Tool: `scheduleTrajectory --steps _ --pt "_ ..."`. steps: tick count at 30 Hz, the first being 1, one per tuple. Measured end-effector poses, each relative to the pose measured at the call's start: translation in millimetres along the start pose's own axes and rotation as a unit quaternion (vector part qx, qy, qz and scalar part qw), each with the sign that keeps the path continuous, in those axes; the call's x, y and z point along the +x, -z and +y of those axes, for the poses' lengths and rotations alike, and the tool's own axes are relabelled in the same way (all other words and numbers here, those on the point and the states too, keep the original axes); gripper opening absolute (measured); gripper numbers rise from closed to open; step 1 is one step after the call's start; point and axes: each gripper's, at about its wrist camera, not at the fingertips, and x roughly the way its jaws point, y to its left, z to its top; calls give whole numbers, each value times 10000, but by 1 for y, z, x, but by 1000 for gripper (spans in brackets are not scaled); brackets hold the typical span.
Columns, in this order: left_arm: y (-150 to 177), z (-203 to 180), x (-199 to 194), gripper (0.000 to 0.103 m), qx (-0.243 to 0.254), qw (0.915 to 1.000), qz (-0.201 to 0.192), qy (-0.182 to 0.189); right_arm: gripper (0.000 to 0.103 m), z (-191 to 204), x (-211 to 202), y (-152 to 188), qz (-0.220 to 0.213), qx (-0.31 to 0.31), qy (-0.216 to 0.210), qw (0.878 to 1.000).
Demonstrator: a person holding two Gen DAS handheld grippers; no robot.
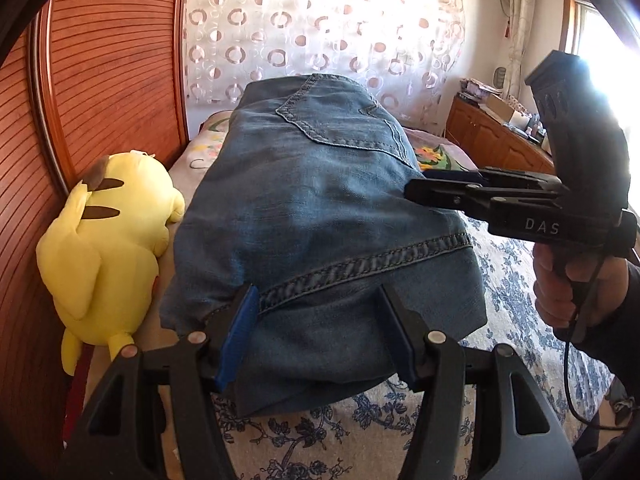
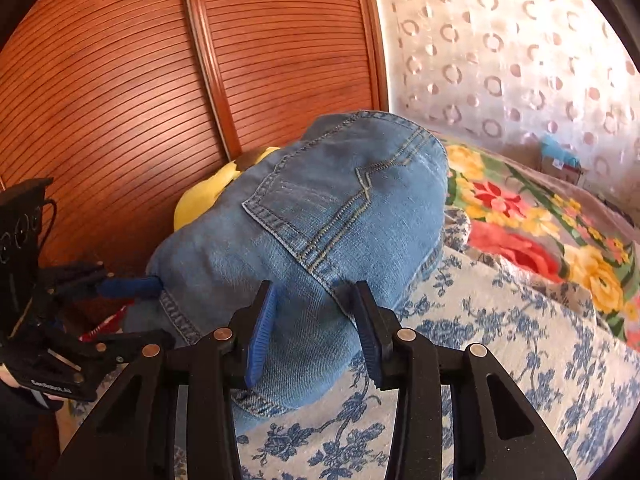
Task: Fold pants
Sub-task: 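Open both tools and pull them back from the folded jeans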
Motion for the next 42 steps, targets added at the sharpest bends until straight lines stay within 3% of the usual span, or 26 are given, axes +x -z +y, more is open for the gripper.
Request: scheduleTrajectory --steps 14,17,25,29,42 --pt "-8 -37 -27 60 118 9992 -346 -190 39 -4 -56 24 -198 237 245 9992" --pt "-11 -51 -33 69 183 9987 -435 -176 39 -7 -70 30 -241 307 305 9988" --pt "-21 -87 -47 76 379 9968 -695 -49 39 -20 -109 48 -422 418 572 9966" --pt "-24 -107 -59 88 469 9940 -989 15 39 -27 -128 56 -498 480 697 9952" --pt "-34 -151 -101 95 656 9867 -1463 258 49 -35 -196 69 -967 646 1104 9871"
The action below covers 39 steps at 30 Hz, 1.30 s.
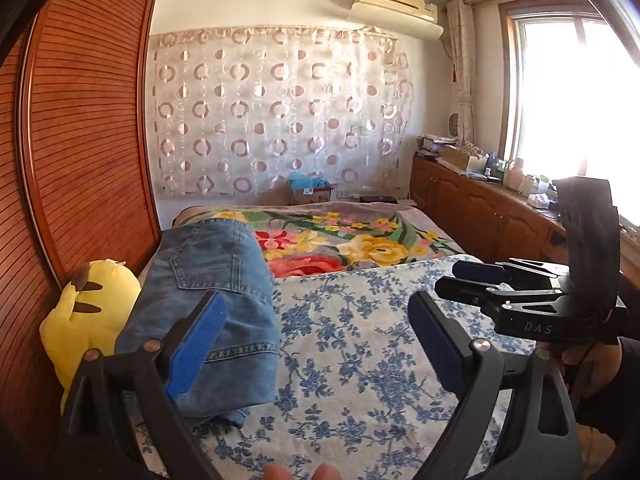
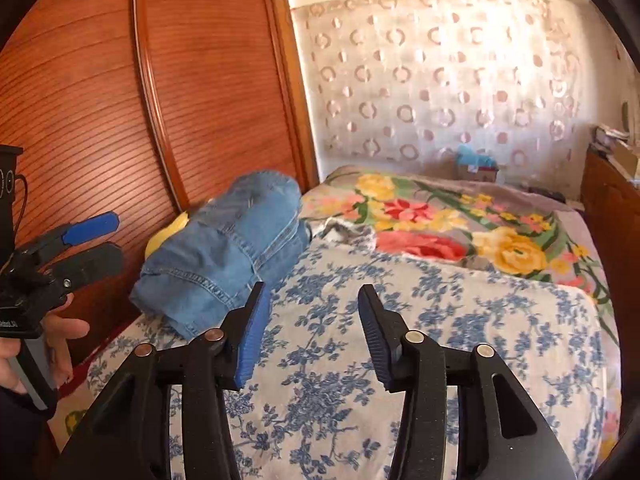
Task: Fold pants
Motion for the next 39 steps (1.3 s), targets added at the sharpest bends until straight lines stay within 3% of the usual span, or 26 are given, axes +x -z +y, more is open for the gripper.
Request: scheduleTrajectory --steps 5,11,29,39 --pt "-5 -21 -12 99 128 9996 -55 246 62 0 -28 -1 -236 -2 205 9995" --pt "-8 -43 -24 100 213 9992 -127 324 67 0 -63 3 -487 28 468 9977" --pt "-9 -103 -54 100 470 9983 -309 150 76 -9 -162 28 -1040 312 1387 9844" --pt "-4 -121 -72 100 444 9983 -343 135 77 -4 -193 48 -1109 398 1646 9793"
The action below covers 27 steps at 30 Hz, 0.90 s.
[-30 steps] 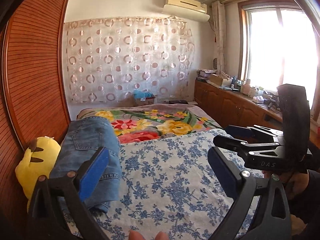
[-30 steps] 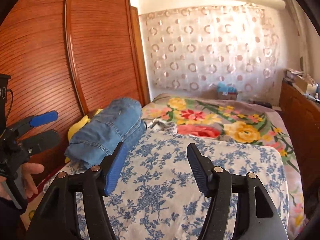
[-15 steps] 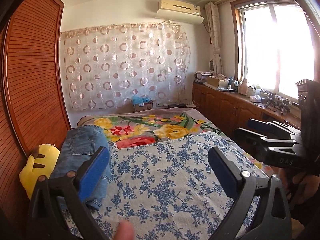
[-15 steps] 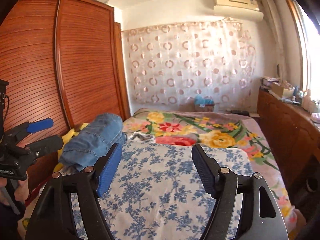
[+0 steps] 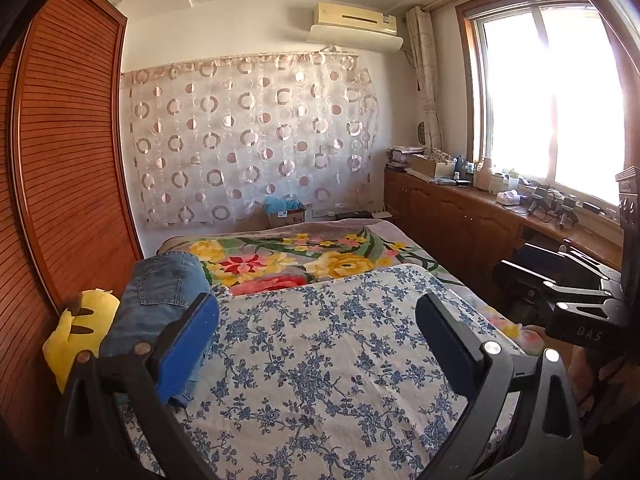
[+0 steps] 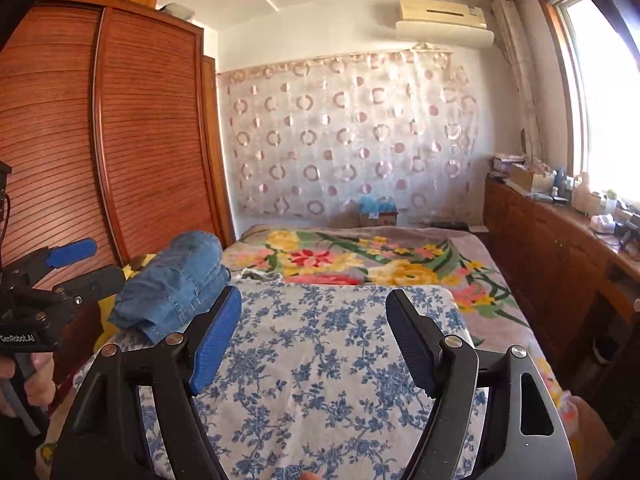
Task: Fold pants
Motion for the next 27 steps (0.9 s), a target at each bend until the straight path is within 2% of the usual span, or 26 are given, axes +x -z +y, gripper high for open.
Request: scheduleTrajectory --steps 7,16,27 --pt "7 -7 -11 100 -5 10000 32 -50 77 0 -24 5 -76 81 133 9999" --pt "18 -5 -26 100 -103 9999 9 -121 77 3 -33 12 -73 66 312 9995" --pt "35 11 -22 100 -235 9992 174 -288 77 8 -21 26 110 90 258 9996"
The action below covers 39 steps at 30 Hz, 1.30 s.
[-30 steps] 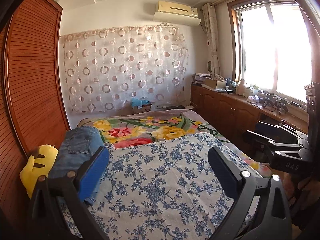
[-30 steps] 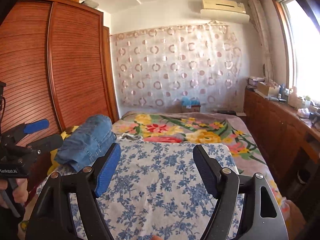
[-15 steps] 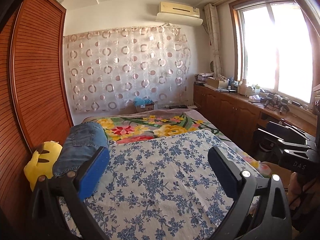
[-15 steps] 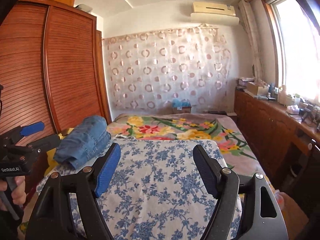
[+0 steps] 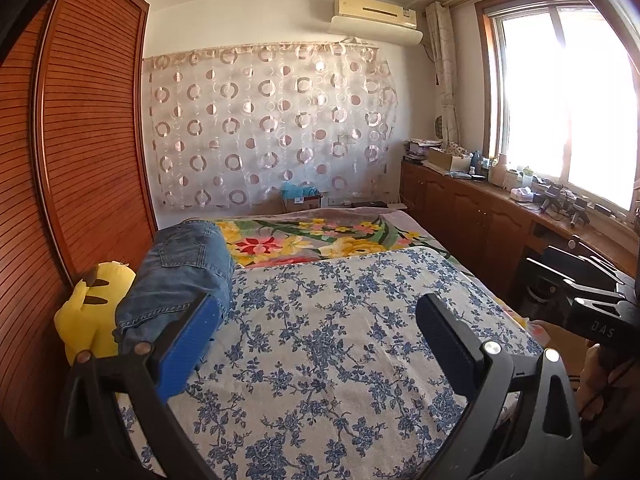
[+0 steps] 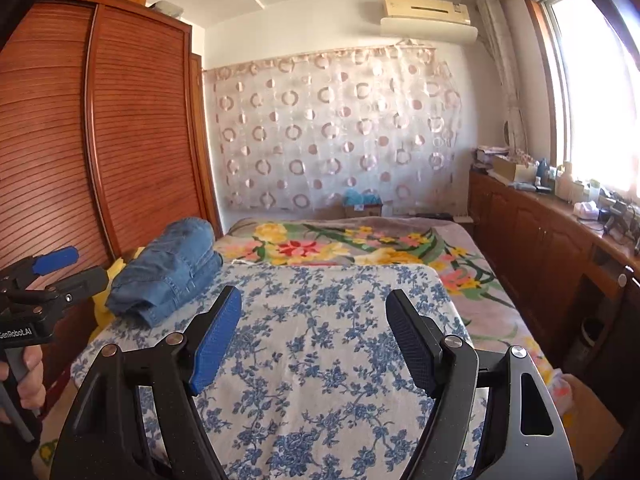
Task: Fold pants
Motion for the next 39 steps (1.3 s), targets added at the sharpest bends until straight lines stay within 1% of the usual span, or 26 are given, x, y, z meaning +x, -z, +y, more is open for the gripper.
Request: scheduleTrajectory --steps 19,39 --pt "2 2 5 100 -45 9999 76 -70 76 -1 0 1 11 10 6 10000" --pt "4 2 4 100 -53 10000 59 -57 77 -1 0 1 18 7 -1 10000"
